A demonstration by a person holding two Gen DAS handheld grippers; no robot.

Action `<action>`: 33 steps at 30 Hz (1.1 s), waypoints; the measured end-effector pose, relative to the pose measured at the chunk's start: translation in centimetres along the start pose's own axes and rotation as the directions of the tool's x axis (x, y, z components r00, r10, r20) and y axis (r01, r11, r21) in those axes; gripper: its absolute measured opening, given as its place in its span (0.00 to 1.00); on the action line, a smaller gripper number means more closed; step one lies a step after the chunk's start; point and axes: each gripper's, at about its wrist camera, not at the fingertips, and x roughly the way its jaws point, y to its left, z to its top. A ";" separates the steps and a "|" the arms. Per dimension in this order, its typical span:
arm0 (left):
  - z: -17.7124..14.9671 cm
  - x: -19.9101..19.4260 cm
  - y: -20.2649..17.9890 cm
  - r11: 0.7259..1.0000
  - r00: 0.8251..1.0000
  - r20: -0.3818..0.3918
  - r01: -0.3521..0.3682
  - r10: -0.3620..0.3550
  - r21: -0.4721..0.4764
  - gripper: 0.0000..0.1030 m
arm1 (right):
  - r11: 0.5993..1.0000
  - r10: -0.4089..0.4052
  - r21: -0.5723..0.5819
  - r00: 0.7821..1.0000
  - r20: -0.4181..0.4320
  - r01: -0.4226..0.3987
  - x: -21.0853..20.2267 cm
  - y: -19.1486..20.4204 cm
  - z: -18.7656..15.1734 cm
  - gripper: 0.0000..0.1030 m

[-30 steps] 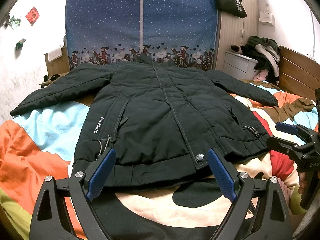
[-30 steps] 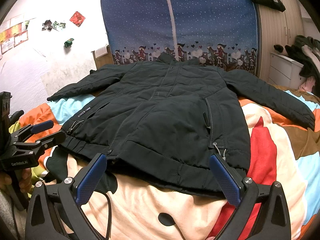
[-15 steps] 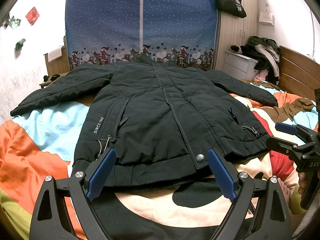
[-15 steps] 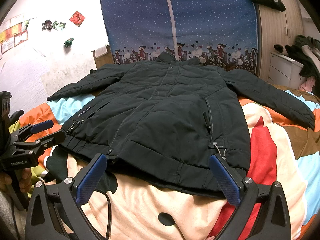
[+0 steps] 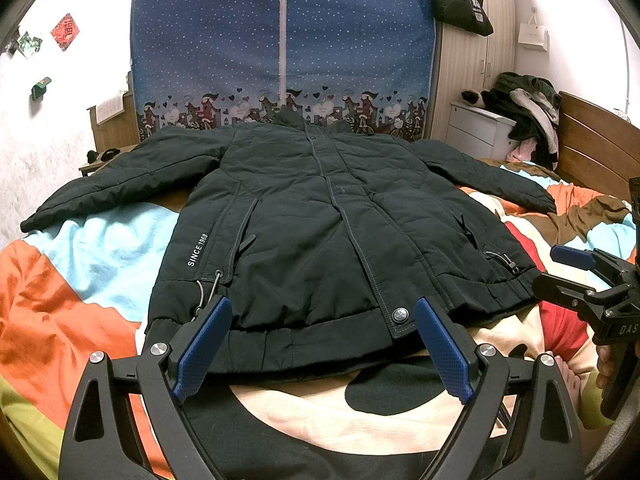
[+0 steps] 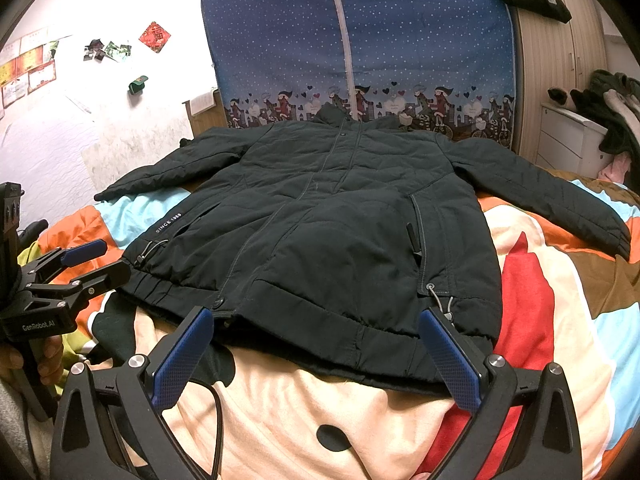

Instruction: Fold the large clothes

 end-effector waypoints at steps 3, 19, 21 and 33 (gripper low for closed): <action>0.0 0.0 0.0 1.000 1.000 0.001 0.000 0.000 -0.001 0.87 | 1.000 0.000 0.001 1.000 0.002 0.000 0.0 0.0 0.0 1.00; 0.0 0.0 0.0 1.000 1.000 0.000 0.000 0.000 0.000 0.87 | 1.000 0.001 0.002 1.000 0.000 -0.001 0.0 0.0 0.0 1.00; 0.0 0.0 0.0 1.000 1.000 0.000 0.001 -0.001 0.000 0.87 | 1.000 0.002 0.002 1.000 0.000 -0.002 0.0 0.0 0.0 1.00; 0.0 0.0 0.0 1.000 1.000 -0.003 -0.003 0.003 -0.004 0.87 | 1.000 0.003 0.012 1.000 -0.007 -0.003 0.2 -0.1 -0.1 1.00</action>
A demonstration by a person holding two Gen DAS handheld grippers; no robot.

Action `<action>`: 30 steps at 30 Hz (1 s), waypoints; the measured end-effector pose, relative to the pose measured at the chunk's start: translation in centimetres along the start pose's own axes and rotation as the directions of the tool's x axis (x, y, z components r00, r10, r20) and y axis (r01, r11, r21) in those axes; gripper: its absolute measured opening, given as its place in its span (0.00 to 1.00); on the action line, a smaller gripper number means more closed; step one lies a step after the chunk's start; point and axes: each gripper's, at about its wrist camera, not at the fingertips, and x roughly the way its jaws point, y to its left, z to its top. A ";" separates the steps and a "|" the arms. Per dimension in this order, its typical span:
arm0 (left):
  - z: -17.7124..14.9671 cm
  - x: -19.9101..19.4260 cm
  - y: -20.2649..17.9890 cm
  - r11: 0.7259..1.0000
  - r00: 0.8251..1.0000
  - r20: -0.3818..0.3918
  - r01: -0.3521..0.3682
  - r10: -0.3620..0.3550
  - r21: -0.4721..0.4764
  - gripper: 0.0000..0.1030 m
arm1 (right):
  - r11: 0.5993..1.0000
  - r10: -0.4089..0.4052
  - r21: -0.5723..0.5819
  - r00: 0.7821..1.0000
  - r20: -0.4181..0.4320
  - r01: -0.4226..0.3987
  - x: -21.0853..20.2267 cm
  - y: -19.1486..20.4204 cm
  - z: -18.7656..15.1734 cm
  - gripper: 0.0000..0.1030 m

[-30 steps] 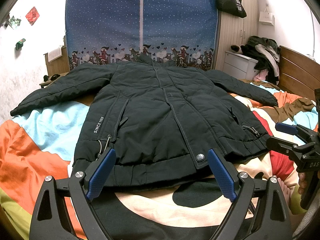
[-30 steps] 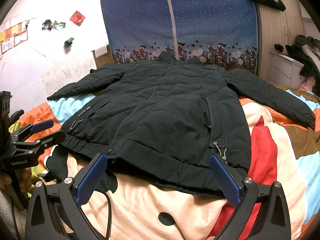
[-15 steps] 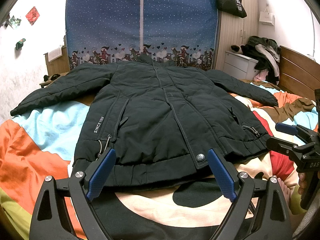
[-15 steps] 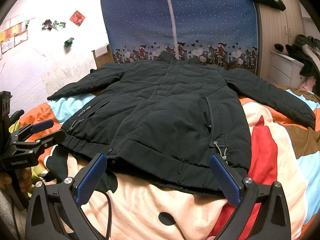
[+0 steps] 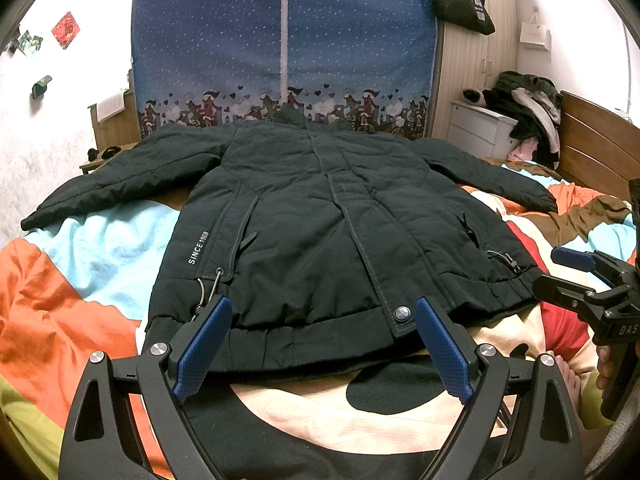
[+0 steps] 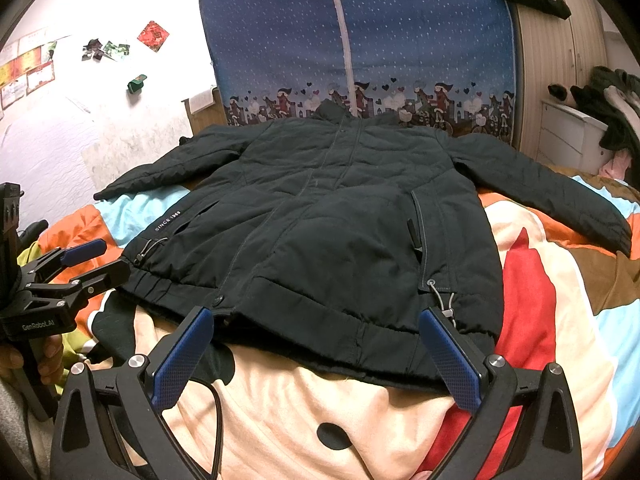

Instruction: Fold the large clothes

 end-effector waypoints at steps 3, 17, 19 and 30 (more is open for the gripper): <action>-0.1 0.4 0.2 1.000 1.000 -0.002 -0.010 0.010 -0.005 0.87 | 1.000 -0.009 0.012 1.000 -0.003 0.009 0.0 -0.3 -0.1 1.00; 7.7 1.5 3.5 0.999 0.999 -0.018 -0.046 0.047 0.016 0.87 | 0.996 -0.020 0.084 0.984 -0.174 0.035 1.8 -4.5 7.4 1.00; 9.7 2.0 3.7 0.999 0.999 -0.029 -0.036 0.037 0.036 0.87 | 0.994 -0.051 0.087 0.973 -0.223 0.072 1.8 -6.3 10.0 1.00; 19.9 11.1 -0.2 0.990 0.990 -0.143 0.024 -0.003 0.142 0.87 | 0.924 -0.240 0.252 0.949 -0.205 0.288 3.5 -17.5 18.4 1.00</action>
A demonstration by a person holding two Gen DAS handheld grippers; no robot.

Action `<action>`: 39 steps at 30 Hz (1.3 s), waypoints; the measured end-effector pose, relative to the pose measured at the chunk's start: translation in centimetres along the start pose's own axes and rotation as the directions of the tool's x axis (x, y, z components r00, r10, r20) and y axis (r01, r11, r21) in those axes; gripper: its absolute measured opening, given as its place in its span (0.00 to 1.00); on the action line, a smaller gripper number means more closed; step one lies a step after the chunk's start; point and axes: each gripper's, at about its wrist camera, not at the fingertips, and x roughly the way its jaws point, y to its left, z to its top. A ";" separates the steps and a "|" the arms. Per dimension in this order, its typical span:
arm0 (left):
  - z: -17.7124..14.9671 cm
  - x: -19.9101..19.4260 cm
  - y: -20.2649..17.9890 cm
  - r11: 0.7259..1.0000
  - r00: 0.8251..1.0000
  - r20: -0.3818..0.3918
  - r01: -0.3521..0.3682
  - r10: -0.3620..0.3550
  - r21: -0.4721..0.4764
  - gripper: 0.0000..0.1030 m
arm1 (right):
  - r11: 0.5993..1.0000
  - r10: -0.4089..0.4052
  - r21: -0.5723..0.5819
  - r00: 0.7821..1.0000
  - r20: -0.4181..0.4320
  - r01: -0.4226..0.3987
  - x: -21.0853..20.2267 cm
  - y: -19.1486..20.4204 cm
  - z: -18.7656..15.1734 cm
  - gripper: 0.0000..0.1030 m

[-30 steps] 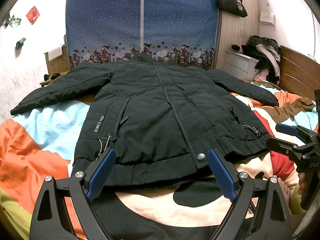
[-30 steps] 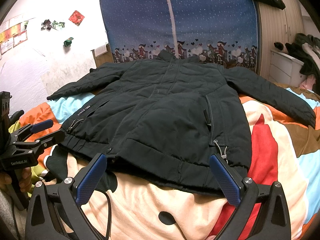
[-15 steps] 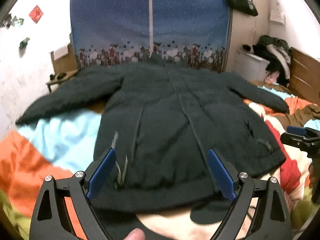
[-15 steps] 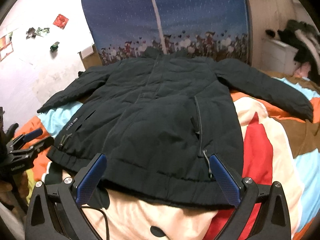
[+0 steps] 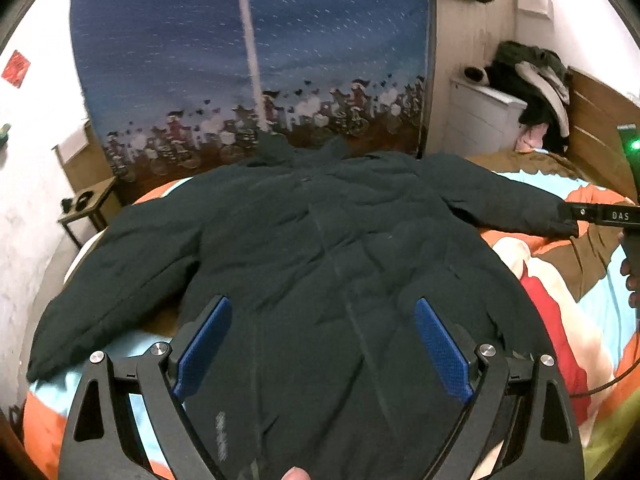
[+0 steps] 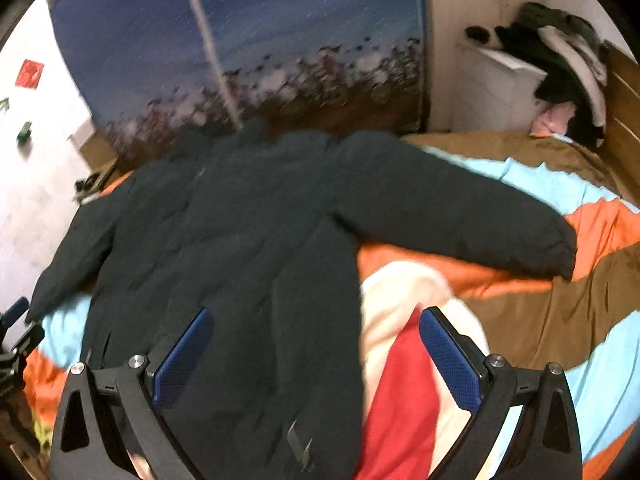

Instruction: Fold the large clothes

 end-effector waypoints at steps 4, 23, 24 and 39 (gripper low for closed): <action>3.0 5.3 -3.2 0.997 1.000 0.011 -0.015 0.014 0.071 0.87 | 0.998 -0.045 0.045 0.999 0.008 0.045 3.7 -4.1 1.2 1.00; 12.8 32.0 -13.6 0.996 0.986 -0.142 0.086 -0.086 -0.008 0.87 | 0.790 -0.237 0.571 0.970 -0.051 0.223 13.6 -27.8 -1.5 1.00; 13.0 33.0 -14.0 0.997 0.986 -0.147 0.081 -0.079 0.005 0.87 | 0.775 -0.229 0.596 0.972 -0.045 0.210 14.0 -28.9 -1.7 1.00; 11.7 39.9 -15.4 0.998 0.986 -0.162 0.050 -0.043 0.039 0.99 | 0.688 -0.212 0.716 0.977 0.035 0.123 16.0 -32.1 -1.1 0.76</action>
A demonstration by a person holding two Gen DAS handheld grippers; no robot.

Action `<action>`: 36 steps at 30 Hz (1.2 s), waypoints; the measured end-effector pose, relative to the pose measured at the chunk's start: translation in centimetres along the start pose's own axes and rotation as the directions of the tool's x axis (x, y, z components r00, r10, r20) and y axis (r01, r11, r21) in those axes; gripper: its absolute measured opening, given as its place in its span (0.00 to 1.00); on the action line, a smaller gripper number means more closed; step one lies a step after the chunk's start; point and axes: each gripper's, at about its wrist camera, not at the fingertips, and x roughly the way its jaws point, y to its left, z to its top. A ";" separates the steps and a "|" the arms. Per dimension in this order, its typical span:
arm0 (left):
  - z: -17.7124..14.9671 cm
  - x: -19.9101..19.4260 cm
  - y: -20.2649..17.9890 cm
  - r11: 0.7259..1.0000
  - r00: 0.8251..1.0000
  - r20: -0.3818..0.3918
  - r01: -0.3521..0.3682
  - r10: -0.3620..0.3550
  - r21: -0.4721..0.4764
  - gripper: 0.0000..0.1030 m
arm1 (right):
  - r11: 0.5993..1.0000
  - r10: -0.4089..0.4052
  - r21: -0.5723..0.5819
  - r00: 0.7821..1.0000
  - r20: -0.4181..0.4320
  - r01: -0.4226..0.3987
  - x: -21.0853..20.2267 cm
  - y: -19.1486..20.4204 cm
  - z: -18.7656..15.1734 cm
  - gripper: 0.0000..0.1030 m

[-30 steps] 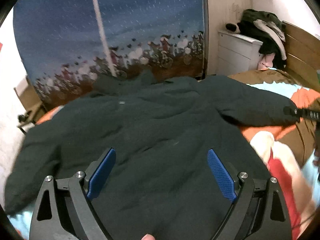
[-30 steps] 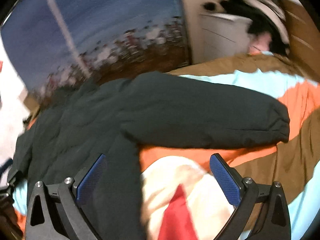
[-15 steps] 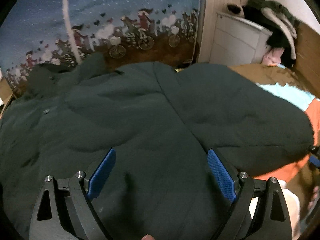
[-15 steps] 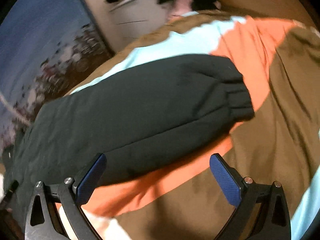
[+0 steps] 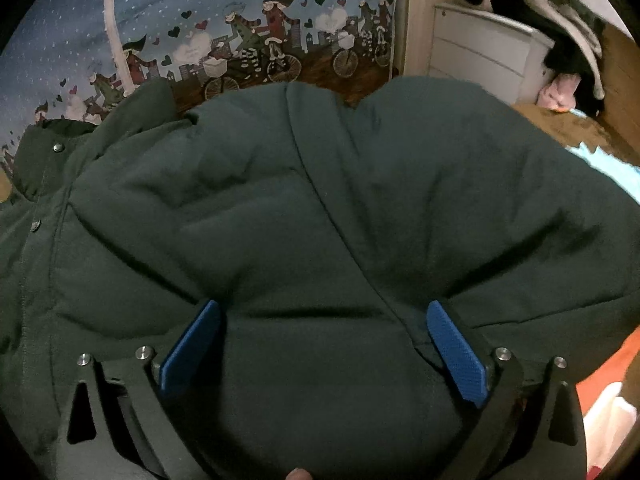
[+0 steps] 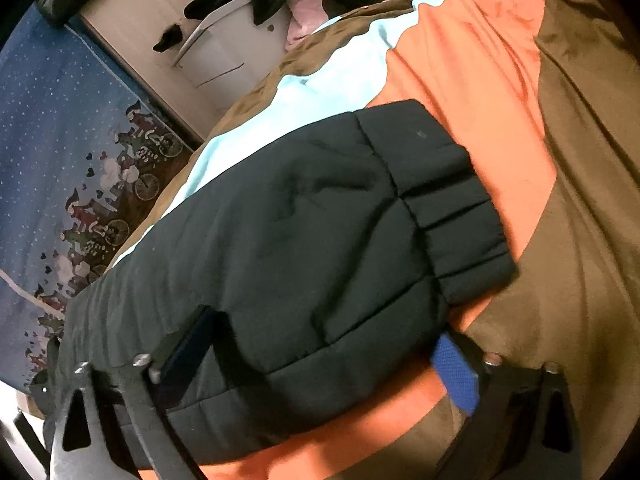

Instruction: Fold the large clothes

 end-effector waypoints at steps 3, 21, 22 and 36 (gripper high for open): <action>0.2 0.1 -0.3 1.000 1.000 -0.027 0.001 -0.001 0.003 0.99 | 0.999 0.045 0.024 0.999 -0.010 -0.045 -0.2 0.3 0.2 0.43; -3.7 -15.7 13.6 0.996 0.998 0.022 0.057 -0.055 -0.072 0.98 | 0.682 0.256 -0.729 0.952 0.170 -0.053 -11.9 25.6 -7.7 0.11; -4.8 -16.6 14.4 0.994 0.998 0.021 0.059 -0.057 -0.095 0.98 | 0.633 0.281 -0.770 0.950 0.140 -0.074 -12.2 27.4 -9.4 0.11; -16.1 -27.6 29.6 0.909 0.994 0.069 0.103 -0.082 -0.404 0.98 | 0.043 0.350 -0.987 0.927 -0.132 -0.157 -11.7 42.8 -32.7 0.12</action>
